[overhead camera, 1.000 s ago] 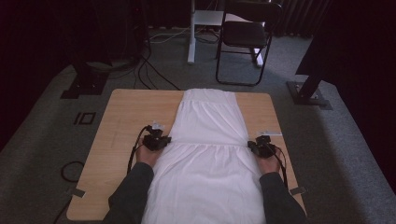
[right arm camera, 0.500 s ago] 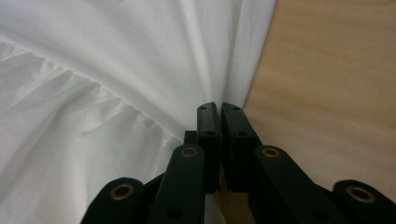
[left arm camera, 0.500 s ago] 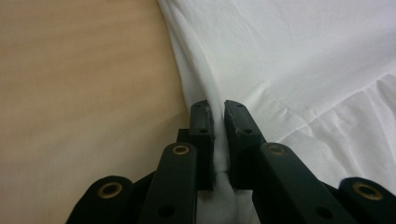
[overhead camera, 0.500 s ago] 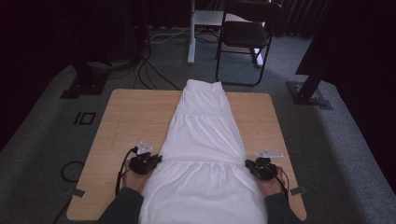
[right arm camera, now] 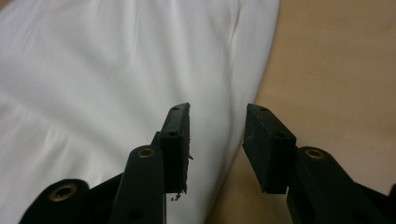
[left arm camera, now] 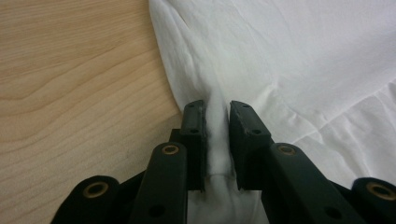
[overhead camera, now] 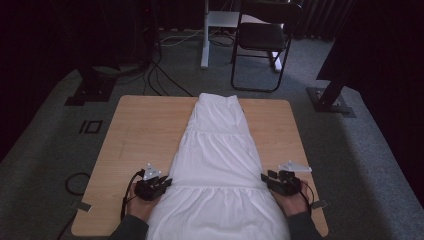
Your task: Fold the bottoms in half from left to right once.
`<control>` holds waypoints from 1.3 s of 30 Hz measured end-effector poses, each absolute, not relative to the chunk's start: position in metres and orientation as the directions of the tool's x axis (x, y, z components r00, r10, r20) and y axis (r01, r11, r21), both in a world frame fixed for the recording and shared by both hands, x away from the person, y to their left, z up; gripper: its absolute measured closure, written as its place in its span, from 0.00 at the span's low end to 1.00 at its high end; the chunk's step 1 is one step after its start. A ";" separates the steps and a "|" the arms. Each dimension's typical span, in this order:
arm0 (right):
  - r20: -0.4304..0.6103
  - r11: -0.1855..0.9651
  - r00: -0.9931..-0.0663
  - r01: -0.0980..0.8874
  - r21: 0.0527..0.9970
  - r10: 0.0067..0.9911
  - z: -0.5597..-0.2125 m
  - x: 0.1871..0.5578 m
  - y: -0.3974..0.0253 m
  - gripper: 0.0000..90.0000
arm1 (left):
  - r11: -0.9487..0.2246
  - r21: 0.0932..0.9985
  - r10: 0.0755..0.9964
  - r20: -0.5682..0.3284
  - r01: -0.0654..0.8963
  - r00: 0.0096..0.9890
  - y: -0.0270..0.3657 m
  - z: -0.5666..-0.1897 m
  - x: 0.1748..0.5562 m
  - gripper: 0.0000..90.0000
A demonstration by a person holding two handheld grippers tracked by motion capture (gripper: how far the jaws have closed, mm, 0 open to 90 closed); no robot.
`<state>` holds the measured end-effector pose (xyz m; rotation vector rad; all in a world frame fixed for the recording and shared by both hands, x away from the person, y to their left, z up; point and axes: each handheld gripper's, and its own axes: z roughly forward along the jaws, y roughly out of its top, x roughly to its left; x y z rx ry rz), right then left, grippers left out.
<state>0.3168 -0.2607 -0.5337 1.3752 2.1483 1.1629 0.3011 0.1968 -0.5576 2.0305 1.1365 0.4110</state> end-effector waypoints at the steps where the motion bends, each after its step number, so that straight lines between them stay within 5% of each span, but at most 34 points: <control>1: 0.139 0.199 -0.477 0.589 0.783 0.868 -0.531 0.324 -0.258 0.68 | -0.316 0.748 0.829 -0.081 0.584 0.553 0.197 -0.558 0.301 0.83; 6: 0.173 0.191 -0.494 0.602 0.775 0.852 -0.523 0.381 -0.238 0.71 | -0.307 0.757 0.829 -0.085 0.576 0.552 0.197 -0.559 0.301 0.81; 10: 0.165 0.207 -0.495 0.612 0.764 0.853 -0.526 0.418 -0.220 0.59 | -0.302 0.761 0.826 -0.091 0.574 0.556 0.197 -0.560 0.300 0.77; 15: 0.207 0.182 -0.476 0.648 0.739 0.855 -0.537 0.450 -0.210 0.56 | -0.302 0.763 0.826 -0.089 0.572 0.556 0.195 -0.560 0.299 0.72; 16: 0.213 0.192 -0.485 0.656 0.730 0.848 -0.540 0.454 -0.208 0.56 | -0.300 0.763 0.828 -0.091 0.573 0.554 0.195 -0.560 0.299 0.70; 20: 0.101 0.291 -0.513 0.626 0.723 0.852 -0.539 0.452 -0.201 0.98 | -0.291 0.763 0.831 -0.097 0.577 0.548 0.196 -0.560 0.297 0.66; 26: 0.000 0.215 -0.374 0.532 0.819 0.927 -0.498 0.435 -0.229 0.99 | -0.294 0.763 0.835 -0.088 0.575 0.544 0.196 -0.560 0.294 0.64; 31: 0.065 0.186 -0.347 0.640 0.745 0.936 -0.534 0.443 -0.242 0.99 | -0.302 0.762 0.836 -0.077 0.573 0.544 0.195 -0.560 0.293 0.64; 39: 0.087 0.196 -0.363 0.672 0.714 0.928 -0.553 0.445 -0.241 0.95 | -0.273 0.786 0.836 -0.092 0.555 0.540 0.200 -0.537 0.304 0.55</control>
